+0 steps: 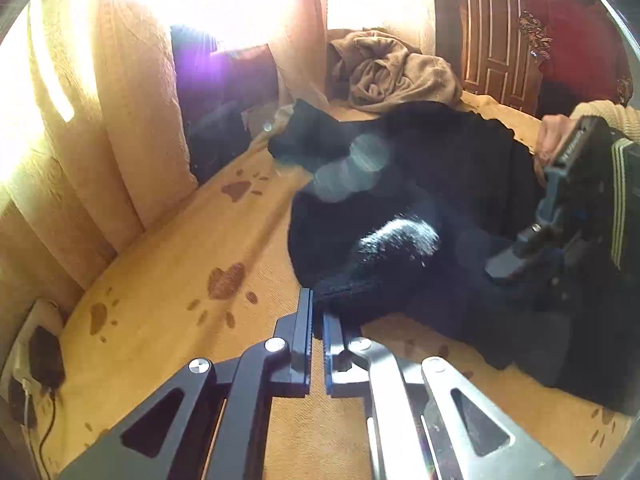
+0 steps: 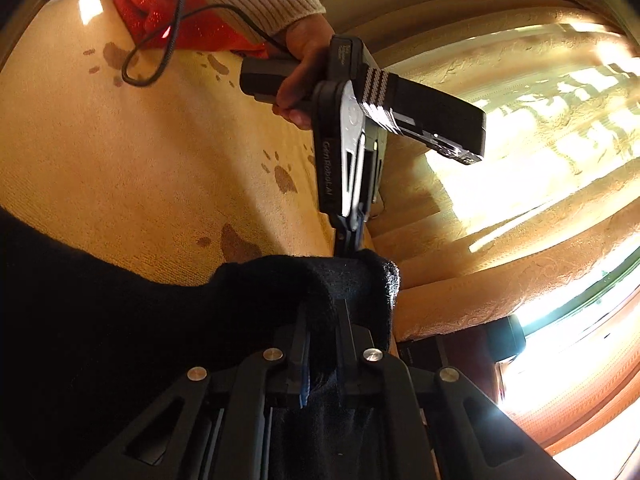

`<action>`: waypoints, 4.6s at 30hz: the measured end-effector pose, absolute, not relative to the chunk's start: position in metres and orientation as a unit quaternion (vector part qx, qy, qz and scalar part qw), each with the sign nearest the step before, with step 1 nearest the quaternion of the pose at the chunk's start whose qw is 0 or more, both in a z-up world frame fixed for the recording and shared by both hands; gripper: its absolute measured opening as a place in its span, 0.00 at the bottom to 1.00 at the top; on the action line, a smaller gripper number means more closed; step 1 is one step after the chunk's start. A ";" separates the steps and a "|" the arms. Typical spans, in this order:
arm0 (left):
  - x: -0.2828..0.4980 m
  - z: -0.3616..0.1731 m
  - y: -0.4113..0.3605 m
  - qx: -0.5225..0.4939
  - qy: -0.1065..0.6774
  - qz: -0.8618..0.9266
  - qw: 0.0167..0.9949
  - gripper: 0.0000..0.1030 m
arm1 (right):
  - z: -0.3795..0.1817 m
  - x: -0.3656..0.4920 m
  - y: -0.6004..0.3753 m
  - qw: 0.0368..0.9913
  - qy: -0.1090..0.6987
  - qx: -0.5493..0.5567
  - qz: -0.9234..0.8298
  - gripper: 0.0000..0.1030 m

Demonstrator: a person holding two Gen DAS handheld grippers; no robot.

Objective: Fold clothes

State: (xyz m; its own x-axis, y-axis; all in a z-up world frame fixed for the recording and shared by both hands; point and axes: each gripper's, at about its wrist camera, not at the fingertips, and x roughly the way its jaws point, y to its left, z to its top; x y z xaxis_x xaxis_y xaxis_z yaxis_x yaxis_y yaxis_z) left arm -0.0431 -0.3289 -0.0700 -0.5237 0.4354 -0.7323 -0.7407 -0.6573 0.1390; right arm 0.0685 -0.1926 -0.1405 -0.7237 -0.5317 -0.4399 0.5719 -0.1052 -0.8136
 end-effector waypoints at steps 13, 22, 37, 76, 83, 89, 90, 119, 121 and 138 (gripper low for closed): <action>-0.085 -0.111 -0.323 -0.416 0.343 0.819 0.194 0.08 | -0.118 0.035 -0.192 0.479 0.410 0.178 -0.756 0.41; -0.071 -0.066 -0.380 -0.402 0.182 0.882 0.165 0.13 | -0.070 -0.037 -0.160 0.530 0.118 0.346 -0.765 0.71; 0.008 -0.047 -0.346 -0.408 0.053 0.891 0.192 0.72 | -0.074 -0.084 -0.175 0.371 0.162 0.377 -0.833 0.72; -0.028 -0.106 -0.259 -0.412 0.017 0.901 0.130 0.85 | -0.103 -0.048 0.070 0.212 -0.010 0.446 -0.870 0.72; -0.025 -0.120 -0.268 -0.418 0.067 0.899 0.113 0.88 | -0.120 -0.062 0.090 0.180 0.095 0.425 -0.882 0.63; 0.011 -0.095 -0.269 -0.405 0.012 0.907 0.119 0.90 | -0.103 -0.043 0.088 0.175 0.079 0.404 -0.894 0.66; 0.022 -0.089 -0.263 -0.396 0.021 0.909 0.126 0.90 | -0.102 -0.037 0.087 0.178 0.076 0.402 -0.895 0.66; -0.004 -0.128 -0.254 -0.424 0.057 0.895 0.127 0.95 | -0.128 -0.010 0.056 0.211 0.135 0.411 -0.876 0.76; -0.005 -0.127 -0.255 -0.425 0.049 0.895 0.126 0.95 | -0.128 -0.012 0.052 0.209 0.141 0.416 -0.874 0.79; -0.005 -0.126 -0.230 -0.431 0.061 0.888 0.147 1.00 | -0.128 -0.020 0.036 0.207 0.120 0.421 -0.875 0.89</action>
State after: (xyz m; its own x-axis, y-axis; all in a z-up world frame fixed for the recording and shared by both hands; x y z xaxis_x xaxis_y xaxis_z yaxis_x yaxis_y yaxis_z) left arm -0.0049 -0.2303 -0.1260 -0.5853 0.2078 -0.7838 -0.3130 -0.9496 -0.0180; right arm -0.0201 0.0361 -0.1278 -0.5598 -0.2611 -0.7864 0.4630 -0.8856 -0.0355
